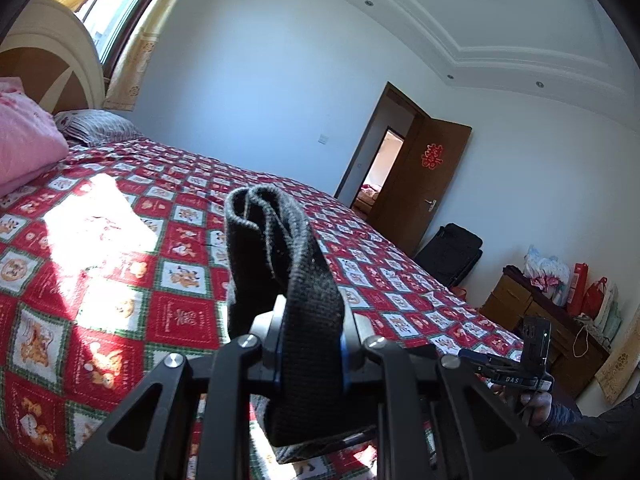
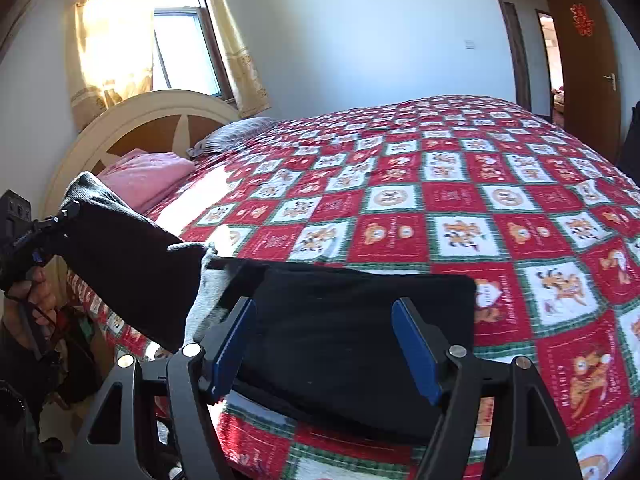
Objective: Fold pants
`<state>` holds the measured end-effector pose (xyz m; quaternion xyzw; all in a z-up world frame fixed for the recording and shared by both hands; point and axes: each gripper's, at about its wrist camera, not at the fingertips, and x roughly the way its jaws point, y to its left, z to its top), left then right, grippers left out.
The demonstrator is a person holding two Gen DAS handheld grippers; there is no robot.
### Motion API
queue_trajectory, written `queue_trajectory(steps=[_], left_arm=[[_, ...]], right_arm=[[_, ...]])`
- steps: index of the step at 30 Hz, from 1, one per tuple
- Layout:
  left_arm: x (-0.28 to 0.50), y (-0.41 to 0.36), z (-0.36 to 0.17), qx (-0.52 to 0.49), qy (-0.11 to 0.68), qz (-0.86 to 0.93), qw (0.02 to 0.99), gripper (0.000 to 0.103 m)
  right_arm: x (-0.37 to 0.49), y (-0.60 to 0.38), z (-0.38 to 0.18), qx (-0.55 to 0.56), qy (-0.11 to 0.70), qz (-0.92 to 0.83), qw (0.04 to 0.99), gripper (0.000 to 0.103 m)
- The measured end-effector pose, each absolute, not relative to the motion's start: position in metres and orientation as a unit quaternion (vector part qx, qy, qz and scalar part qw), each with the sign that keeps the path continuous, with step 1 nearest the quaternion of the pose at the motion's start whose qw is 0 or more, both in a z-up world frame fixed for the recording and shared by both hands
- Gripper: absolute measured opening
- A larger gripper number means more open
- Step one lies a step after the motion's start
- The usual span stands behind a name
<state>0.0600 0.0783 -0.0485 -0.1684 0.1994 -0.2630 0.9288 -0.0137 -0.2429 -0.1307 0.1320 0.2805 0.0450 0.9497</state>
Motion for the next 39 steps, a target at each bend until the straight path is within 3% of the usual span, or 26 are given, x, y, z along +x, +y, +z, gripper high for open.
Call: queue_trajectory(steps=[19, 34, 39], left_arm=[[0.082, -0.094, -0.044, -0.072, 0.274, -0.368, 0.885, 0.020], [0.082, -0.216, -0.088, 0.061, 0.350, -0.405, 0.842, 0.020], [0.078, -0.232, -0.108, 0.081, 0.366, -0.406, 0.833, 0.026]], right_arm=[[-0.035, -0.327, -0.154, 0.206, 0.290, -0.046, 0.934, 0.072], [-0.040, -0.372, -0.174, 0.262, 0.279, -0.109, 0.917, 0.072], [-0.037, -0.371, -0.182, 0.264, 0.287, -0.109, 0.915, 0.072]])
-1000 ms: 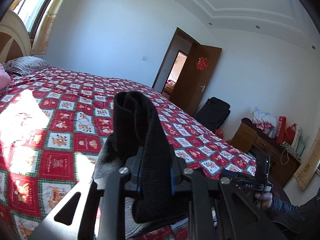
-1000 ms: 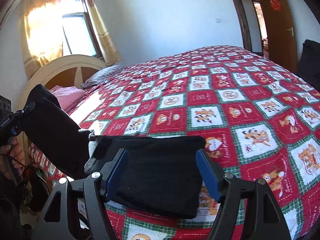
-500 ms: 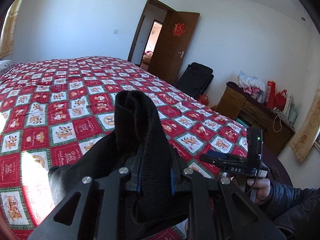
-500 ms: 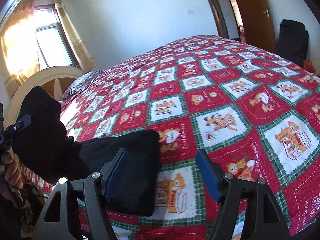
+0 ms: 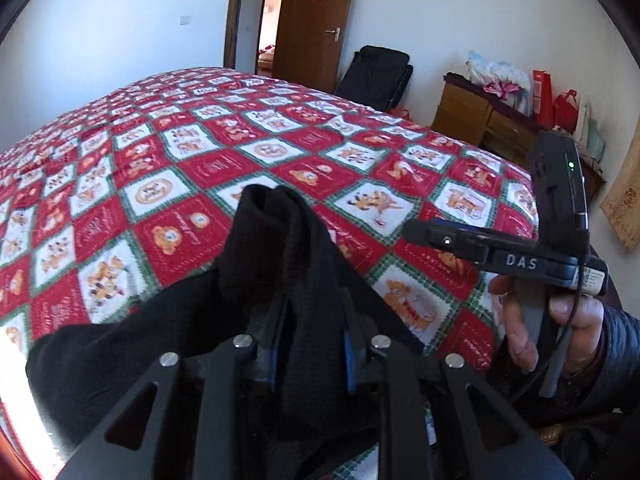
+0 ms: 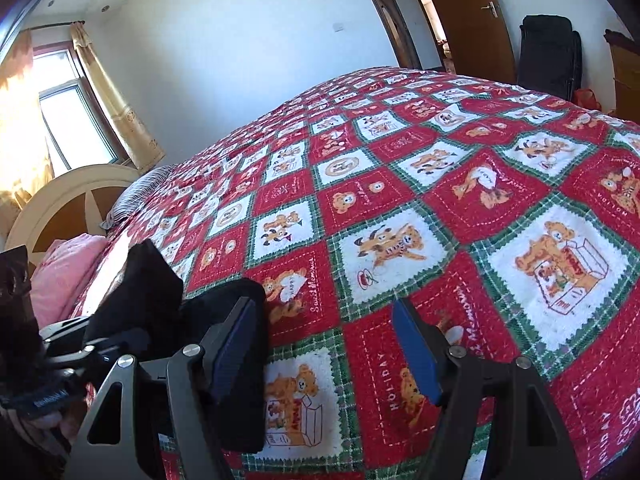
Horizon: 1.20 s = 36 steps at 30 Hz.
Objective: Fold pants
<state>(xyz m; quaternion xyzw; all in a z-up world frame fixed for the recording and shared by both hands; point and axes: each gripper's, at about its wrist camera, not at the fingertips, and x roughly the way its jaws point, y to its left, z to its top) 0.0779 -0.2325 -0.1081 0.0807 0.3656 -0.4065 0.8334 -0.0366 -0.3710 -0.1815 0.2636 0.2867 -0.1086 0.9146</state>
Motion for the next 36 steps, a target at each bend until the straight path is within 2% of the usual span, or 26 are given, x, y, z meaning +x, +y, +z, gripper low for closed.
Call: queue_trajectory(steps=[1, 2, 6, 8, 12, 14, 18, 20, 21, 22, 24, 33, 35, 36], left_arm=[[0.073, -0.232, -0.108, 0.080, 0.358, -0.408, 0.836, 0.033], [0.068, -0.231, -0.106, 0.082, 0.347, -0.410, 0.840, 0.046], [0.046, -0.216, -0.094, 0.087, 0.297, -0.412, 0.857, 0.058], [0.045, -0.202, -0.091, 0.076, 0.287, -0.395, 0.869, 0.072], [0.054, -0.162, -0.100, 0.043, 0.282, -0.330, 0.900, 0.077], [0.058, -0.146, -0.110, 0.046, 0.281, -0.281, 0.916, 0.083], [0.072, -0.116, -0.132, 0.026, 0.303, -0.217, 0.928, 0.086], [0.078, -0.107, -0.140, 0.015, 0.308, -0.196, 0.931, 0.095], [0.081, -0.104, -0.143, 0.009, 0.312, -0.187, 0.931, 0.096], [0.083, -0.102, -0.145, 0.003, 0.315, -0.184, 0.931, 0.097], [0.088, -0.099, -0.150, -0.002, 0.322, -0.174, 0.931, 0.101], [0.091, -0.089, -0.161, -0.022, 0.341, -0.173, 0.924, 0.103], [0.089, -0.088, -0.156, -0.017, 0.334, -0.166, 0.928, 0.103], [0.088, -0.088, -0.154, -0.014, 0.331, -0.163, 0.929, 0.103]], right_arm=[[-0.037, -0.371, -0.182, 0.264, 0.287, -0.109, 0.915, 0.072], [-0.037, -0.371, -0.183, 0.266, 0.286, -0.108, 0.914, 0.072], [-0.039, -0.372, -0.181, 0.273, 0.279, -0.104, 0.915, 0.072], [-0.042, -0.370, -0.178, 0.284, 0.272, -0.094, 0.914, 0.072], [-0.046, -0.354, -0.161, 0.286, 0.253, -0.055, 0.923, 0.072], [-0.042, -0.338, -0.155, 0.272, 0.261, -0.023, 0.926, 0.072], [-0.034, -0.306, -0.154, 0.239, 0.288, 0.027, 0.927, 0.072], [-0.026, -0.294, -0.161, 0.224, 0.319, 0.031, 0.920, 0.057], [-0.023, -0.290, -0.167, 0.220, 0.337, 0.038, 0.914, 0.037], [-0.021, -0.287, -0.172, 0.209, 0.354, 0.035, 0.911, 0.023], [-0.022, -0.286, -0.182, 0.180, 0.378, 0.005, 0.908, 0.016], [-0.024, -0.305, -0.196, 0.190, 0.408, -0.006, 0.893, 0.016], [-0.024, -0.309, -0.191, 0.203, 0.404, -0.009, 0.892, 0.027], [-0.025, -0.311, -0.186, 0.204, 0.395, -0.019, 0.895, 0.040]])
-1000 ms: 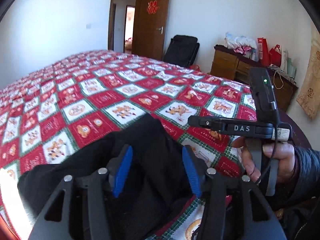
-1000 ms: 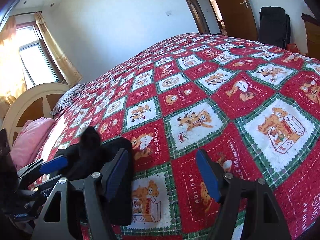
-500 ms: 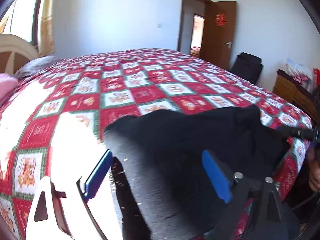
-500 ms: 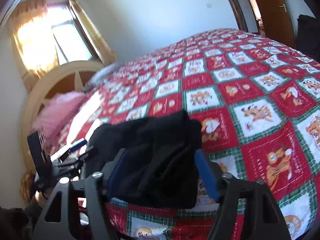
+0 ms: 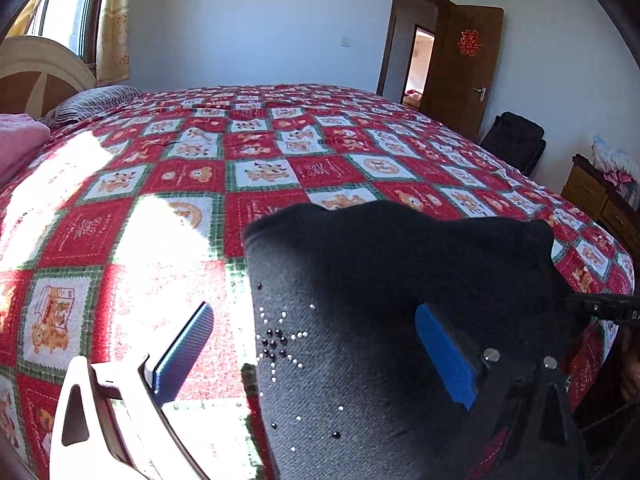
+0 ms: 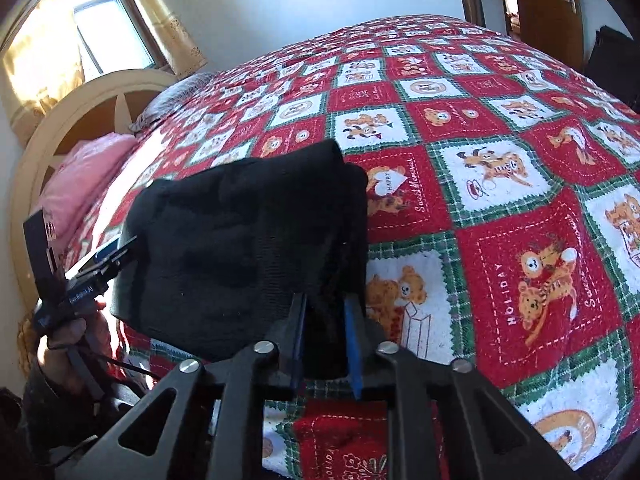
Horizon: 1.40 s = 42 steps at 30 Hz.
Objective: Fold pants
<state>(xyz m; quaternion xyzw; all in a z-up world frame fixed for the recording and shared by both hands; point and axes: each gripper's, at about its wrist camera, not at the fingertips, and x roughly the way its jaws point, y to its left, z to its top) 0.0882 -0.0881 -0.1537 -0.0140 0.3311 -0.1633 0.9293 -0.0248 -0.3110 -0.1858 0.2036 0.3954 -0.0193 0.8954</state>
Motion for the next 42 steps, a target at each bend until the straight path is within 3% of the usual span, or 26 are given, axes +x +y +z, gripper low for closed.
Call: queue_trajectory(steps=[1, 4, 11, 13, 19, 26, 30, 33, 37, 42], left_arm=[[0.088, -0.088, -0.152, -0.013, 0.328, -0.163, 0.930, 0.103], [0.089, -0.092, -0.150, -0.015, 0.326, -0.163, 0.931, 0.103], [0.089, -0.100, -0.157, 0.005, 0.336, -0.168, 0.927, 0.103], [0.092, -0.098, -0.159, 0.004, 0.341, -0.166, 0.925, 0.103], [0.099, -0.101, -0.141, 0.015, 0.327, -0.157, 0.932, 0.103], [0.129, -0.106, -0.131, 0.065, 0.325, -0.102, 0.938, 0.103], [0.142, -0.106, -0.152, 0.065, 0.356, -0.100, 0.927, 0.103], [0.140, -0.105, -0.154, 0.054, 0.352, -0.104, 0.929, 0.103], [0.136, -0.103, -0.149, 0.049, 0.355, -0.107, 0.927, 0.103], [0.117, -0.100, -0.139, 0.043, 0.353, -0.118, 0.927, 0.103]], right_arm=[[-0.026, -0.314, -0.179, 0.202, 0.380, -0.029, 0.902, 0.049], [-0.021, -0.322, -0.159, 0.216, 0.332, -0.025, 0.918, 0.053], [0.038, -0.329, -0.182, 0.236, 0.363, -0.030, 0.901, 0.052], [0.045, -0.330, -0.192, 0.231, 0.385, -0.043, 0.892, 0.046], [0.039, -0.330, -0.189, 0.224, 0.375, -0.054, 0.898, 0.049], [-0.009, -0.284, -0.158, 0.144, 0.336, -0.022, 0.931, 0.049], [-0.015, -0.263, -0.186, 0.071, 0.404, -0.045, 0.911, 0.049], [-0.017, -0.281, -0.201, 0.111, 0.409, -0.045, 0.905, 0.065], [-0.016, -0.302, -0.201, 0.178, 0.416, -0.023, 0.891, 0.066], [-0.028, -0.292, -0.172, 0.146, 0.361, -0.056, 0.919, 0.067]])
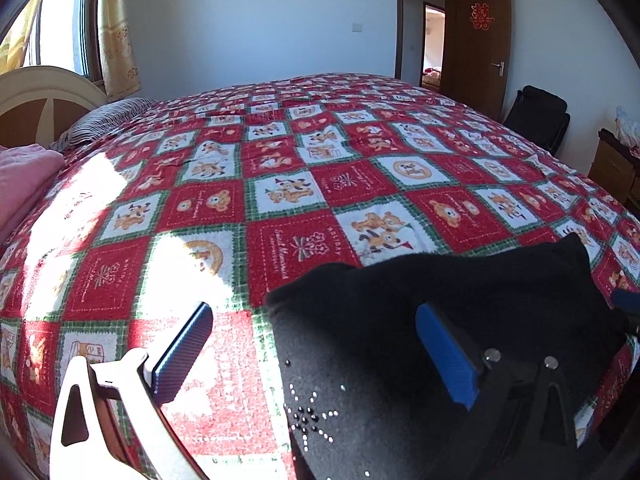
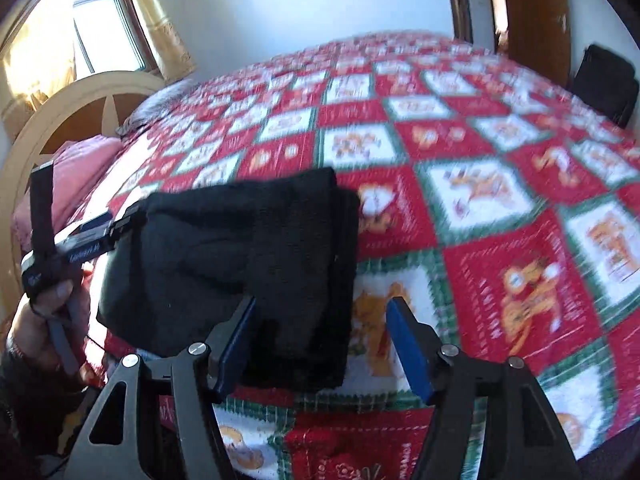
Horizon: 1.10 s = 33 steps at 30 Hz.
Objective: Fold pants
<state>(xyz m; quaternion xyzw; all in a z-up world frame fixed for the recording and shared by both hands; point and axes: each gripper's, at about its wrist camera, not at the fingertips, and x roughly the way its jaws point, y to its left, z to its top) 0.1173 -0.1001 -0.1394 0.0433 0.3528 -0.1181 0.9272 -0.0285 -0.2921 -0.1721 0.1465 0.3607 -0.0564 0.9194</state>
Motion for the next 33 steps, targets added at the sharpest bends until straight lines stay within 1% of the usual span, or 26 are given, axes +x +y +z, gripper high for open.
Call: queue_trajectory(steps=[3, 7, 11, 15, 19, 23, 25, 26, 29, 33], left_arm=[[0.106, -0.099, -0.139, 0.034, 0.357, -0.129, 0.925, 0.103], [0.096, -0.099, -0.143, 0.036, 0.360, -0.136, 0.922, 0.103], [0.096, -0.096, -0.153, 0.027, 0.371, -0.138, 0.918, 0.103], [0.097, -0.094, -0.161, 0.017, 0.379, -0.143, 0.914, 0.103], [0.087, -0.091, -0.155, 0.009, 0.371, -0.142, 0.918, 0.103], [0.069, -0.090, -0.151, 0.015, 0.356, -0.152, 0.922, 0.103], [0.068, -0.094, -0.157, 0.037, 0.358, -0.146, 0.921, 0.103], [0.069, -0.095, -0.162, 0.046, 0.364, -0.142, 0.919, 0.103], [0.072, -0.091, -0.172, 0.031, 0.371, -0.154, 0.915, 0.103], [0.075, -0.084, -0.173, 0.007, 0.376, -0.162, 0.912, 0.103]], right_arm=[[-0.028, -0.283, -0.155, 0.129, 0.326, -0.049, 0.935, 0.067], [-0.008, -0.268, -0.150, 0.125, 0.310, -0.011, 0.943, 0.067], [0.017, -0.265, -0.167, 0.151, 0.335, 0.005, 0.930, 0.067], [0.024, -0.266, -0.181, 0.133, 0.355, 0.003, 0.925, 0.067], [0.018, -0.266, -0.169, 0.143, 0.338, 0.005, 0.930, 0.067], [0.025, -0.259, -0.157, 0.138, 0.316, 0.055, 0.937, 0.067], [0.039, -0.266, -0.163, 0.164, 0.326, 0.079, 0.928, 0.067], [0.047, -0.275, -0.171, 0.187, 0.338, 0.063, 0.920, 0.067], [0.058, -0.301, -0.187, 0.237, 0.338, 0.060, 0.909, 0.067], [0.050, -0.299, -0.179, 0.219, 0.337, 0.060, 0.914, 0.066]])
